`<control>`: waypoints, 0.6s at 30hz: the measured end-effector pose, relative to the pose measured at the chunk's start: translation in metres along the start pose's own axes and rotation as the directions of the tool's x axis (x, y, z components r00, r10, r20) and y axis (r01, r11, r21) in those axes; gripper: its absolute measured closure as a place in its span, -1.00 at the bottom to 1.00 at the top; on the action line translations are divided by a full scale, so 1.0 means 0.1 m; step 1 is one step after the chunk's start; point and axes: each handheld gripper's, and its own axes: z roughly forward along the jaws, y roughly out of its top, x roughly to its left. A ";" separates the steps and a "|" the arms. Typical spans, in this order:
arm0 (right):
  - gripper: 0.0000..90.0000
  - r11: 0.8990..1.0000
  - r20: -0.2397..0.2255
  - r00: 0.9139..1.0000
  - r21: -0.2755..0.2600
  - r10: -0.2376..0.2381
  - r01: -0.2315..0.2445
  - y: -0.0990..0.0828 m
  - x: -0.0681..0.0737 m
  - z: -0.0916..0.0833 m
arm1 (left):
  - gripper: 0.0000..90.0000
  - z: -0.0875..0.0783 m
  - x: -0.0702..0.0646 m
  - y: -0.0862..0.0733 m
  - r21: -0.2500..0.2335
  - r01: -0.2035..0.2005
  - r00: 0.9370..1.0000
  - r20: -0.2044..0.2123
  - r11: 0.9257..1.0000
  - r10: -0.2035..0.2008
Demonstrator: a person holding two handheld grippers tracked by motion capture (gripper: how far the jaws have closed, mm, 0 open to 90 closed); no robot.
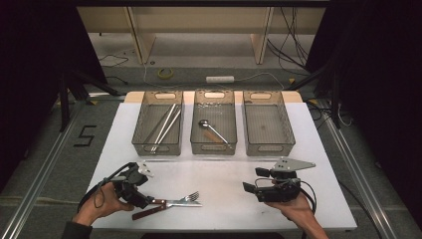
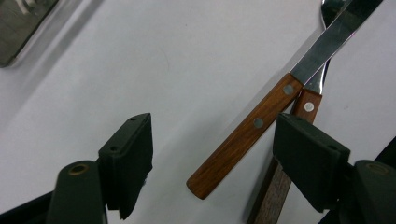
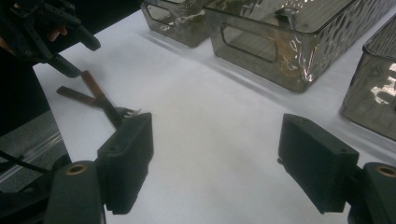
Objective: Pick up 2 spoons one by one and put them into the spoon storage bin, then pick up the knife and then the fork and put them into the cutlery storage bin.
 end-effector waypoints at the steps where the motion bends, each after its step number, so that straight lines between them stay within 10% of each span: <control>1: -0.39 1.000 0.000 1.000 0.000 0.000 0.000 0.00 0.00 0.00 | -0.34 0.01 0.00 0.00 0.003 0.000 1.000 0.001 1.000 0.000; 18: -0.39 1.000 -0.001 1.000 0.006 -0.002 0.002 0.00 0.00 0.01 | -0.11 0.03 0.00 -0.03 0.053 -0.070 0.998 0.005 0.996 0.070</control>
